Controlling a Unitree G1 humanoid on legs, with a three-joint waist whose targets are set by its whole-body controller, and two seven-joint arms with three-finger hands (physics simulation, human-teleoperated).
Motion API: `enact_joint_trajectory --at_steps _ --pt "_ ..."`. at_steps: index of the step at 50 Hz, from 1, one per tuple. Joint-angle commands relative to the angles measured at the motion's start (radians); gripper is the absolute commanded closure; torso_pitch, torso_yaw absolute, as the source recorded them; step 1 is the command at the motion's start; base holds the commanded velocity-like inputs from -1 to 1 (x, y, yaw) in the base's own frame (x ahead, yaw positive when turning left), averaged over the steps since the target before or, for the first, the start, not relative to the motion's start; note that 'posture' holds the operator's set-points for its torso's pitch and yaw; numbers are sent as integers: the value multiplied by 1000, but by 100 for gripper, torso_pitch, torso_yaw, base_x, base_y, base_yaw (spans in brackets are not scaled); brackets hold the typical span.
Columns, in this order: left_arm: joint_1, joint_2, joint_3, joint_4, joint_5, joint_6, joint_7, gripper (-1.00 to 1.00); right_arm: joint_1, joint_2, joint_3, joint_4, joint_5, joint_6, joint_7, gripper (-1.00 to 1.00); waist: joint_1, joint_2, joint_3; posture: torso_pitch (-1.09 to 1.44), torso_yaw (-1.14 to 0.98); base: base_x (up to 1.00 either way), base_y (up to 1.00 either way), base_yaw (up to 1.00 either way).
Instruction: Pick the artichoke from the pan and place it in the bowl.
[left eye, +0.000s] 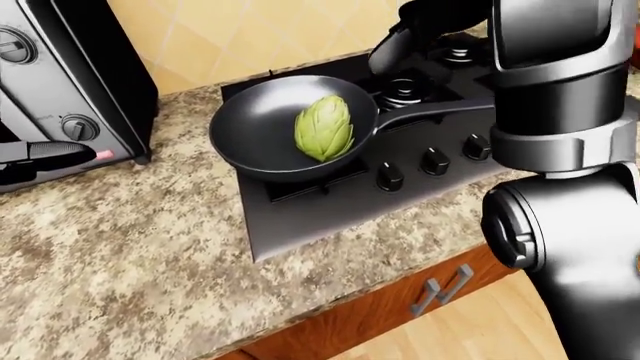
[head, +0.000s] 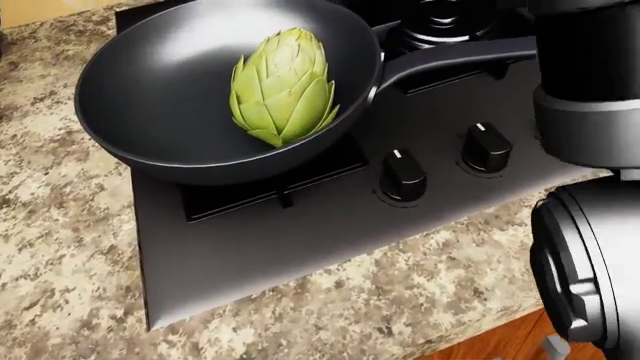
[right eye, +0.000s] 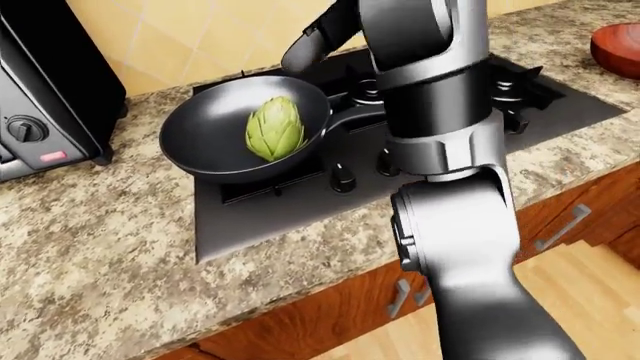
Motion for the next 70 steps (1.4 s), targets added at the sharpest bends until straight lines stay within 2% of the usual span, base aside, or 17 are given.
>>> enact_joint_trajectory --at_steps 1,5,13,20,30,49,59,70 --pt "-18 22 19 -18 3 -26 3 -100 -23 5 10 -52 -71 -9 57 -100 0 4 -26 0 0 0 0 0" --pt "-16 20 19 -18 4 -26 2 -100 3 34 23 -75 -176 -21 131 -100 -3 6 -26 0 0 0 0 0" --pt "-14 18 22 -19 4 -27 0 -100 31 110 13 -87 -337 -57 220 -100 -6 11 -25 0 0 0 0 0" --pt "-9 14 21 -17 7 -32 -2 -100 59 160 9 -94 -439 -99 271 -100 -8 14 -27 0 0 0 0 0" --pt "0 7 26 -18 10 -38 -8 -100 99 232 9 -137 -565 -83 372 -100 -10 17 -28 0 0 0 0 0" --pt "2 7 31 -17 10 -38 -10 -100 179 308 8 -190 -650 -99 408 -100 -9 23 -32 0 0 0 0 0" --pt "9 6 37 -14 10 -42 -13 -100 172 338 2 -178 -595 -121 361 -100 -11 26 -33 0 0 0 0 0" --pt "11 2 38 -11 12 -45 -15 -100 230 339 20 -219 -563 -171 368 -100 -11 23 -35 0 0 0 0 0"
